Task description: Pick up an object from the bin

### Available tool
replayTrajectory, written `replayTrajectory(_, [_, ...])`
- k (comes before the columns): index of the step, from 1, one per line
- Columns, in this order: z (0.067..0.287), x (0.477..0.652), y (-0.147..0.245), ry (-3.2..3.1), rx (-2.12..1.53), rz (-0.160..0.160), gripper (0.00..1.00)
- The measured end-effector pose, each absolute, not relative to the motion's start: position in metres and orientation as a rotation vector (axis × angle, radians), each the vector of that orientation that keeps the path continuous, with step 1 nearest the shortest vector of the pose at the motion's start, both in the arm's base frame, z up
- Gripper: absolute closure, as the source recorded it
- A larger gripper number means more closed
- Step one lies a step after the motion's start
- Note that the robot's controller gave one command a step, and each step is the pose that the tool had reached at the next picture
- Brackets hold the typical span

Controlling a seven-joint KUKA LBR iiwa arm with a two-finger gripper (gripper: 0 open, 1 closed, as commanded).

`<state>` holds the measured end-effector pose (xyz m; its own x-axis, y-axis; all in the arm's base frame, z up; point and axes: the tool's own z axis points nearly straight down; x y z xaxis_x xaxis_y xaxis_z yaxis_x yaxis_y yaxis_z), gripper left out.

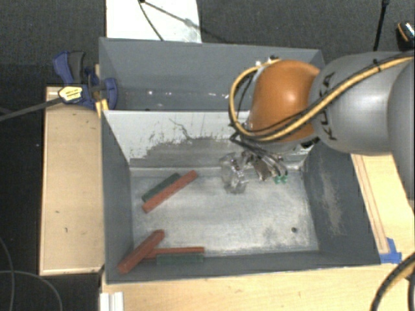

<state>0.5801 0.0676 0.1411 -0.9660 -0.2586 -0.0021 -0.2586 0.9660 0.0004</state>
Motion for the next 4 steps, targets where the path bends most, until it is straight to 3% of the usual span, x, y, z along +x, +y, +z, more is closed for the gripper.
replayTrajectory(1, [0.16, 0.57, 0.132, 3.122, -0.296, 0.007, 1.0])
replayTrajectory(2, [0.159, 0.57, 0.127, 3.124, -0.29, 0.002, 0.0])
replayTrajectory(3, [0.095, 0.581, 0.176, 3.122, -0.369, 0.004, 0.0])
replayTrajectory(4, [0.07, 0.585, 0.207, 2.941, -1.092, 0.003, 0.0])
